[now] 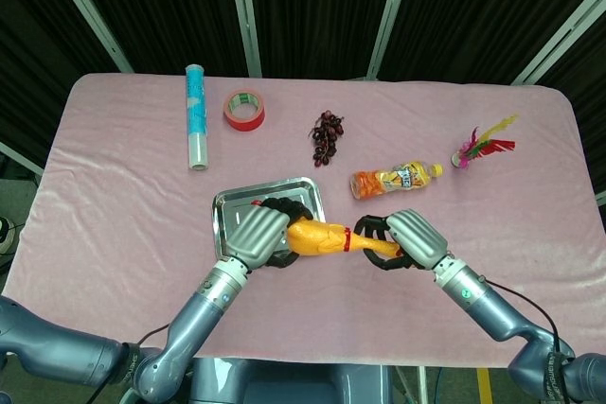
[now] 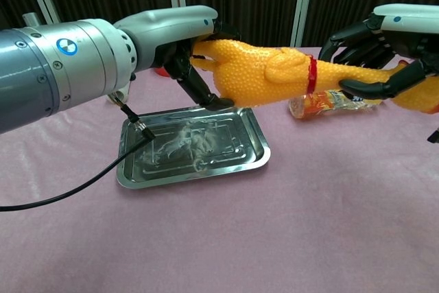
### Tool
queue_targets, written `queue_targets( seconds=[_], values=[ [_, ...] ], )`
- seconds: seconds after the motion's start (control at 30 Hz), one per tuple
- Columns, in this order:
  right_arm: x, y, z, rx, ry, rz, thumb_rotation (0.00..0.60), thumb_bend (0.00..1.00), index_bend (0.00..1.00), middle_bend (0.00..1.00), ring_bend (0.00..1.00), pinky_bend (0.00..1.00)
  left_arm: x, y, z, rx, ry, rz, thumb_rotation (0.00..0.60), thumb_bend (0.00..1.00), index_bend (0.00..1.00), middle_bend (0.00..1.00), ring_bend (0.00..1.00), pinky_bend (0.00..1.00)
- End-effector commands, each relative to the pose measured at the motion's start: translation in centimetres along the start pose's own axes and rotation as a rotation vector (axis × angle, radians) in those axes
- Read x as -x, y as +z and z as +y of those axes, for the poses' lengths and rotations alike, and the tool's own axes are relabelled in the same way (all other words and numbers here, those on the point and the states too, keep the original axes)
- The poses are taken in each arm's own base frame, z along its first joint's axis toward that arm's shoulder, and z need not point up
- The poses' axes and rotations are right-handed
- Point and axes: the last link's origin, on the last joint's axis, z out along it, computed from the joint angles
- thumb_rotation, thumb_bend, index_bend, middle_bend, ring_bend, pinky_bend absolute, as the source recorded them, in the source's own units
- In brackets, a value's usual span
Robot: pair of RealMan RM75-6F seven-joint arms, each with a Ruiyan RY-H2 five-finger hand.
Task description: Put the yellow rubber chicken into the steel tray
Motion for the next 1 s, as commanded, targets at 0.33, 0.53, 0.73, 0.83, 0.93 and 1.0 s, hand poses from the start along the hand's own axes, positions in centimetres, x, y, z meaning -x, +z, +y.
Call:
queue_targets(
  seconds=[0.33,0.53,0.73,0.83,0.93,1.0],
  values=[
    [0.1,-0.1,0.2,0.006,0.004,0.001,0.6,0.84,0.97,0.69,0.64,0.8,0.2,0.0,0.0,0.013,-0.039,0.029,0.6,0.55,0.86,0.48,0.31,0.27],
    [-0.1,-0.2,0.4,0.011,0.003,0.006,0.6,0.84,0.97,0.69,0.64,0.8,0.2,-0.2,-0.3,0.005,-0.028,0.011,0.6,0.37,0.6,0.31,0.28,0.27],
    [-0.3,-0.3,0.8,0.022,0.004,0.011,0.6,0.84,0.97,0.69,0.64,0.8,-0.3,-0.6,-0.6,-0.01,-0.028,-0.016,0.6,0.09,0.12,0.08,0.13,0.26],
    [-0.4,-0.4,0.8,0.024,0.003,0.012,0.6,0.84,0.97,0.69,0.64,0.8,-0.6,-0.5,-0.7,-0.016,-0.03,-0.022,0.6,0.05,0.02,0.02,0.08,0.25],
    [-0.5,-0.4,0.9,0.026,0.002,0.014,0.6,0.84,0.97,0.69,0.64,0.8,-0.8,-0.5,-0.7,-0.016,-0.033,-0.023,0.6,0.05,0.0,0.0,0.07,0.25],
    [-0.5,-0.5,0.9,0.026,0.003,0.015,0.6,0.84,0.97,0.69,0.64,0.8,-0.8,-0.5,-0.7,-0.016,-0.032,-0.023,0.6,0.05,0.0,0.0,0.07,0.25]
  ],
)
